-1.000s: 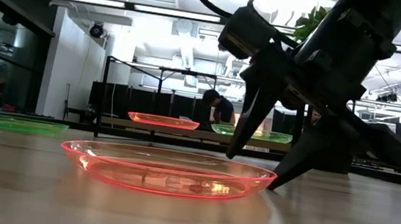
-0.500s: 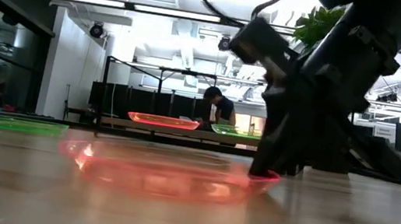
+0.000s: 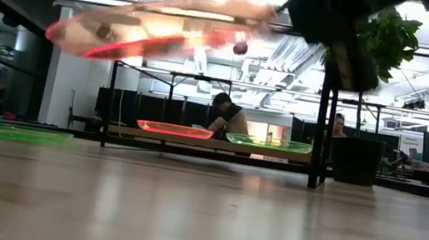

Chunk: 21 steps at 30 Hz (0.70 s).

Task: Place and stack plates onto a shelf
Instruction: Stack the orange plate on top of the orange plate on the shelf

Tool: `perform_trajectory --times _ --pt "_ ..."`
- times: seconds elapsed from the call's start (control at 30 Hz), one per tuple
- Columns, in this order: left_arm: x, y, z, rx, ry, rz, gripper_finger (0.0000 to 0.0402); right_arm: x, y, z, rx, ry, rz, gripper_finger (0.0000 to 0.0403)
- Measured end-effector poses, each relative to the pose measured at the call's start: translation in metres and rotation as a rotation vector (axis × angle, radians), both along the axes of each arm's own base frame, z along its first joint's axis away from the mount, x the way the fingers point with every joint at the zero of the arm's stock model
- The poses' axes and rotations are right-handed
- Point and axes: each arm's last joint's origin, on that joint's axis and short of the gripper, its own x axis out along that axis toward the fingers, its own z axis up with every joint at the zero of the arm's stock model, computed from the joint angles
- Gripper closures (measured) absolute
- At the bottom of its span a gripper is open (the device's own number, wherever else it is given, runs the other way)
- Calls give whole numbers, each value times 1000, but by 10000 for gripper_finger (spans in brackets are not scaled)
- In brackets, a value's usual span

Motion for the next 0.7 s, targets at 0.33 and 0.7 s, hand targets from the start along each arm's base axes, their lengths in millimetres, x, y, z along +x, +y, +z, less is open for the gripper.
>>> perform_trajectory --times 0.33,0.7 --pt "-2 0 4 -7 -40 -1 401 38 -68 77 -196 -208 -69 403" --pt "-4 0 7 6 -78 -5 401 28 -214 133 -510 -27 -302 403"
